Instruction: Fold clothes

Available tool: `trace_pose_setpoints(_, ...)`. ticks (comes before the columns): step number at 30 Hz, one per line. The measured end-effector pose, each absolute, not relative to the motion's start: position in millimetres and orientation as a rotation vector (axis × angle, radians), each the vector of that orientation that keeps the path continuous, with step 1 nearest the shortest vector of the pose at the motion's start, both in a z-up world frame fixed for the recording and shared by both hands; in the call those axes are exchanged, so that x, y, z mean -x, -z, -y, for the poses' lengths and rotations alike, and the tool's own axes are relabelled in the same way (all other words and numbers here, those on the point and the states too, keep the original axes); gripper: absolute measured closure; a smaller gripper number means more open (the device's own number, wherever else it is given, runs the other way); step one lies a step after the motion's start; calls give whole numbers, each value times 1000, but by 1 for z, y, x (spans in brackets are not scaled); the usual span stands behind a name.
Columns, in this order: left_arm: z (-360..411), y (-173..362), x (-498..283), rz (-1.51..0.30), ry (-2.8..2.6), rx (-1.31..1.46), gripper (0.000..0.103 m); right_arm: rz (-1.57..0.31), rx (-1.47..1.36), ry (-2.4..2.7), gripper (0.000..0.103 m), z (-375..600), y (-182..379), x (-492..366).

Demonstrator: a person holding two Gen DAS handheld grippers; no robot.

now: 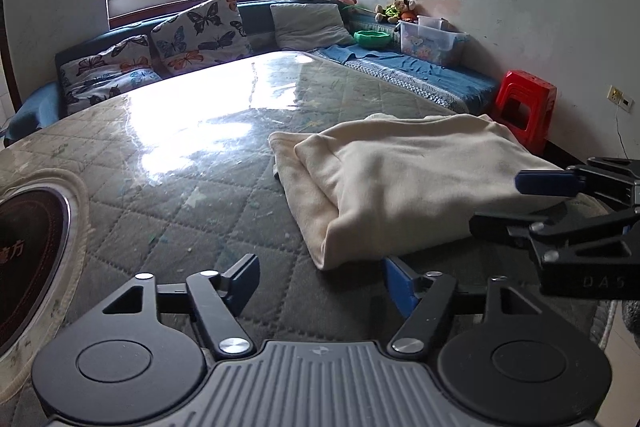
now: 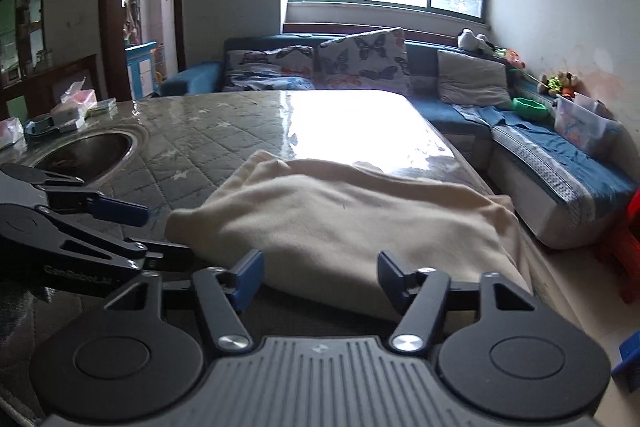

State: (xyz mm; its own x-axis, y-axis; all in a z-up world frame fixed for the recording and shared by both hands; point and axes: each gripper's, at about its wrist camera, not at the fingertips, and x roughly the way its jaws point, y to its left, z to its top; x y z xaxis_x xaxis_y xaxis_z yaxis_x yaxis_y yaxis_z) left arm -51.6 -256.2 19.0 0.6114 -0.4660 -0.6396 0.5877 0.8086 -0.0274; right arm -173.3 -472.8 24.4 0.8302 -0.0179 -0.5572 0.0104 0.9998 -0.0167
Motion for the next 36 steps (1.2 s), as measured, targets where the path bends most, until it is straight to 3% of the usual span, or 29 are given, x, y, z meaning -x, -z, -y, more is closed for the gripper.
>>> trace_pose_setpoints(5, 251, -22, 58, -682, 601, -186, 15, -610, 29, 51, 20, 468, -19, 181)
trace_pose_setpoints(12, 242, -23, 67, -685, 589, -172, 0, -614, 2, 93, 15, 466, -18, 188)
trace_pose_setpoints(16, 238, -22, 72, -681, 581, -170, 0, -615, -11, 117, 4, 464, -19, 192)
trace_pose_setpoints(21, 237, -22, 79, -672, 585, -183, 0, -611, -31, 145, 0, 462, -20, 197)
trace_pose_setpoints(36, 236, -27, 100, -638, 586, -193, 0, -611, -40, 197, 0, 455, -21, 210)
